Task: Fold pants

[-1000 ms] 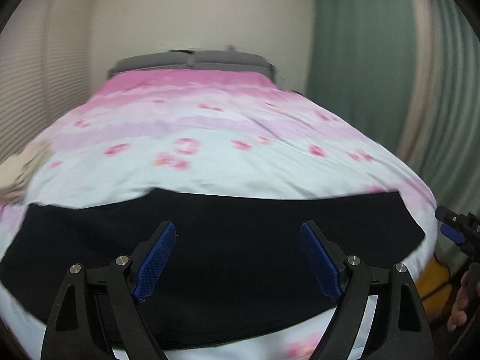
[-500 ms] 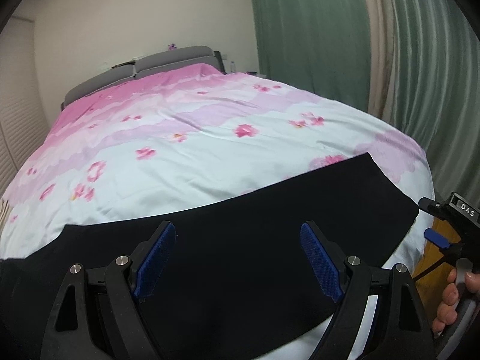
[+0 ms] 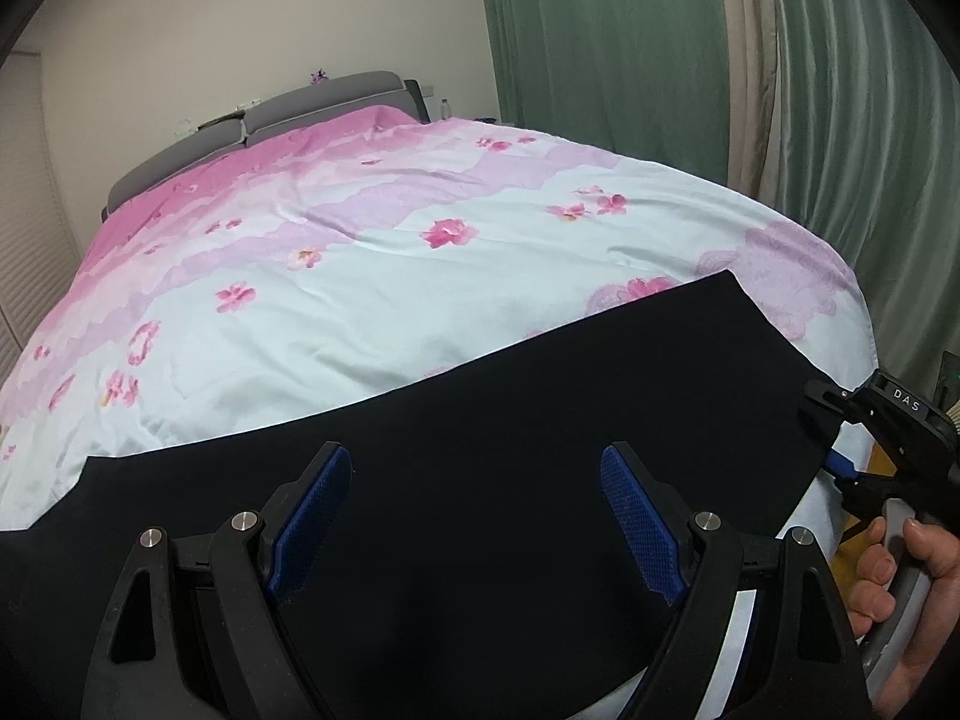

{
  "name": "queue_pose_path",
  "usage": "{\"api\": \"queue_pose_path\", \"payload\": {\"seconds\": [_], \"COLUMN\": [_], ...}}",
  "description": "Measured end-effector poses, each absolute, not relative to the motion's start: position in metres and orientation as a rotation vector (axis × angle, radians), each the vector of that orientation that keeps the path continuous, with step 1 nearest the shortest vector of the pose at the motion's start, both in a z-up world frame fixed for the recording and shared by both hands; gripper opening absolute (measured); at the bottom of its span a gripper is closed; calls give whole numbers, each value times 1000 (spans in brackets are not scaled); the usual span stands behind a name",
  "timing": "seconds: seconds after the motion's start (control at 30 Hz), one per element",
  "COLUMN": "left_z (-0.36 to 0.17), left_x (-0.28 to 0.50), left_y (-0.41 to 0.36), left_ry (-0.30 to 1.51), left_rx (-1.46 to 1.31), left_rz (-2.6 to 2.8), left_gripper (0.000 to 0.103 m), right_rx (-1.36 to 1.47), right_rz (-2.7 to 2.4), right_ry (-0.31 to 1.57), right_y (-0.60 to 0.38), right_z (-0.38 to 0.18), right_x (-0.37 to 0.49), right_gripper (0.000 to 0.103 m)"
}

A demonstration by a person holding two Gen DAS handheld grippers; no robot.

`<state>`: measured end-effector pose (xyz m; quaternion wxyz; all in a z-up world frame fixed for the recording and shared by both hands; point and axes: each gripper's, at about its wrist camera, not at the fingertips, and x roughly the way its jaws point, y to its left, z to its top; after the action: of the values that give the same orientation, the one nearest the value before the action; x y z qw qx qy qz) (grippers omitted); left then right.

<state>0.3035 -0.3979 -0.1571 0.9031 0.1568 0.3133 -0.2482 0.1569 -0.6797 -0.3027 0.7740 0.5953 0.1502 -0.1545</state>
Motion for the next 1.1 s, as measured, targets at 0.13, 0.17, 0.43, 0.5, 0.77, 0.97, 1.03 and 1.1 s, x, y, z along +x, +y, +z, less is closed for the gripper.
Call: {"api": "queue_pose_path", "payload": {"seconds": [0.13, 0.17, 0.43, 0.5, 0.77, 0.97, 1.03, 1.1], "left_z": [-157, -156, -137, -129, -94, -70, -66, -65], "left_x": [300, 300, 310, 314, 332, 325, 320, 314], "left_y": [-407, -407, -372, -356, -252, -131, -87, -48], "left_ry": [635, 630, 621, 614, 585, 547, 540, 542], "left_rx": [343, 344, 289, 267, 173, 113, 96, 78], "left_rz": [-526, -527, -484, -460, -338, -192, -133, -79], "left_gripper": [86, 86, 86, 86, 86, 87, 90, 90], "right_rx": [1310, 1292, 1003, 910, 502, 248, 165, 75], "right_rz": [-290, -280, -313, -316, -245, -73, -7, 84], "right_ry": [313, 300, 260, 251, 258, 321, 368, 425], "right_y": [-680, -678, -647, -627, -497, -364, -316, -265], "right_z": [-302, -297, -213, -185, -85, -61, -69, -85], "right_x": [153, 151, 157, 164, 216, 271, 287, 296], "right_gripper": [11, 9, 7, 7, 7, 7, 7, 7]}}
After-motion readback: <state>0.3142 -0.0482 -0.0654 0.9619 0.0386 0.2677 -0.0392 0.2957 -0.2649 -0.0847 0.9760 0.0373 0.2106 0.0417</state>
